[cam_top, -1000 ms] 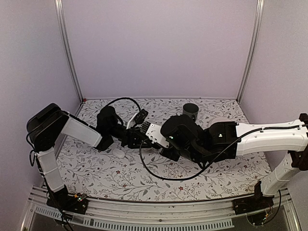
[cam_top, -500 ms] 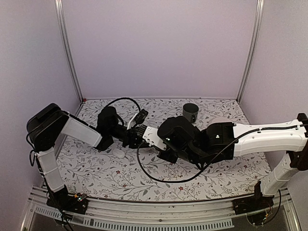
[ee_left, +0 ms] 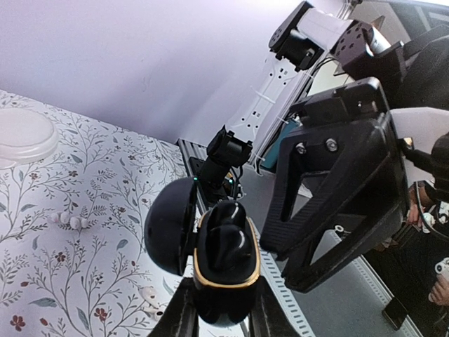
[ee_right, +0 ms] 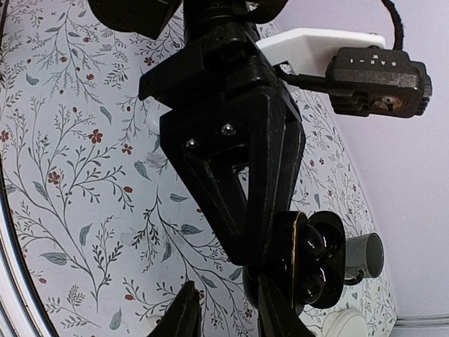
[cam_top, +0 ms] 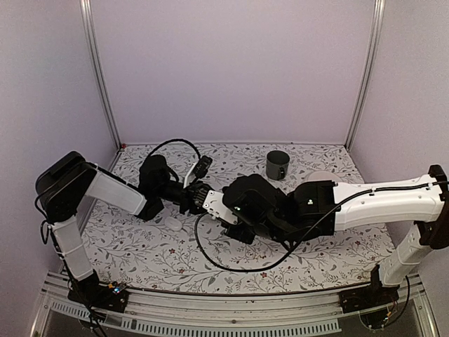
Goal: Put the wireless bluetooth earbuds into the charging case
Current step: Insert the left earbud into the left side groove of the charging case, then close the charging case with the earbuds.
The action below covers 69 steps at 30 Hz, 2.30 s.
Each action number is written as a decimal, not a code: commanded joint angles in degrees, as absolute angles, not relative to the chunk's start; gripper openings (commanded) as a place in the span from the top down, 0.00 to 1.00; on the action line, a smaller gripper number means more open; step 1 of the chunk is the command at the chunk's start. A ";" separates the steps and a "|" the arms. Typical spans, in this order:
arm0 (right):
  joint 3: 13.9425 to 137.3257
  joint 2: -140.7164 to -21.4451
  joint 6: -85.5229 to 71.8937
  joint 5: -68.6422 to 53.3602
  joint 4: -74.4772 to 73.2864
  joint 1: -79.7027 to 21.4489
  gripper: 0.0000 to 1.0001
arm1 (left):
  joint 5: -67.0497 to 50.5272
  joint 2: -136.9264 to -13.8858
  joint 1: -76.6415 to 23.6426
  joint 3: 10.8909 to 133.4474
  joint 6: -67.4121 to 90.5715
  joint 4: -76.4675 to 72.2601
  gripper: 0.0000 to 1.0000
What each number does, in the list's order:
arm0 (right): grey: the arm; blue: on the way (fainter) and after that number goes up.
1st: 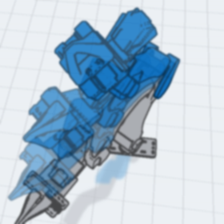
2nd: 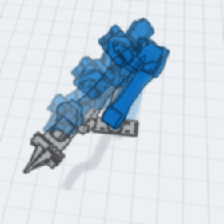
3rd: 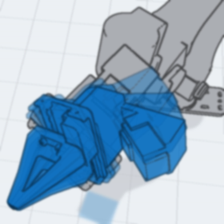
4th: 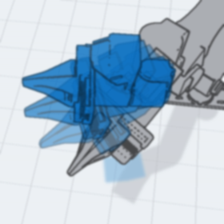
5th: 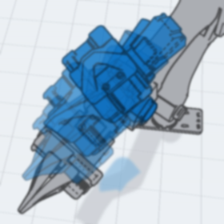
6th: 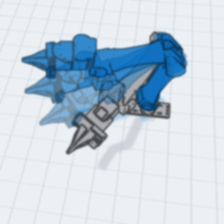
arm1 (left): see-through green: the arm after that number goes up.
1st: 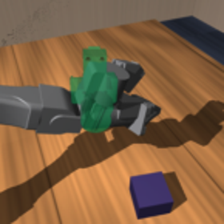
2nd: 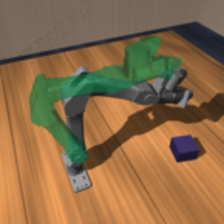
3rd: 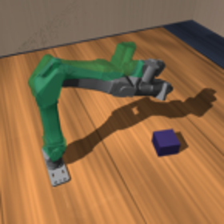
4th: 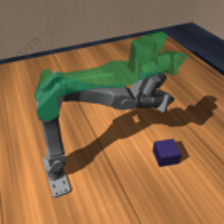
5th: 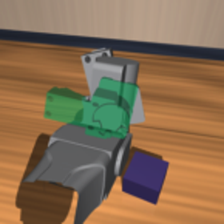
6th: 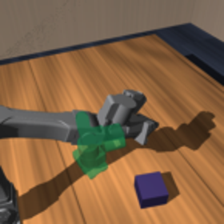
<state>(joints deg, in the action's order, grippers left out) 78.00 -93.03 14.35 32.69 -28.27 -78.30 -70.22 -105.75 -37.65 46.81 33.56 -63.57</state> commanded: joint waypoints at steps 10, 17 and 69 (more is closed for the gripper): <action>77.41 -85.85 3.63 26.39 -29.53 -74.60 0.63 | -57.39 -104.77 -37.00 45.74 23.84 -61.29 1.00; 75.17 -80.35 -5.07 15.91 -28.26 -67.13 0.60 | -55.33 -104.35 -37.00 46.06 20.35 -60.05 1.00; 60.25 -76.01 -31.77 -11.76 -10.55 -41.92 0.54 | -40.19 -99.63 -36.76 46.32 31.39 -48.04 1.00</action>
<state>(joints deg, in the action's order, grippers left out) 62.17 -78.39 -30.35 -17.69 -9.76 -42.98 -41.06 -95.96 -39.92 44.21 18.94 -48.62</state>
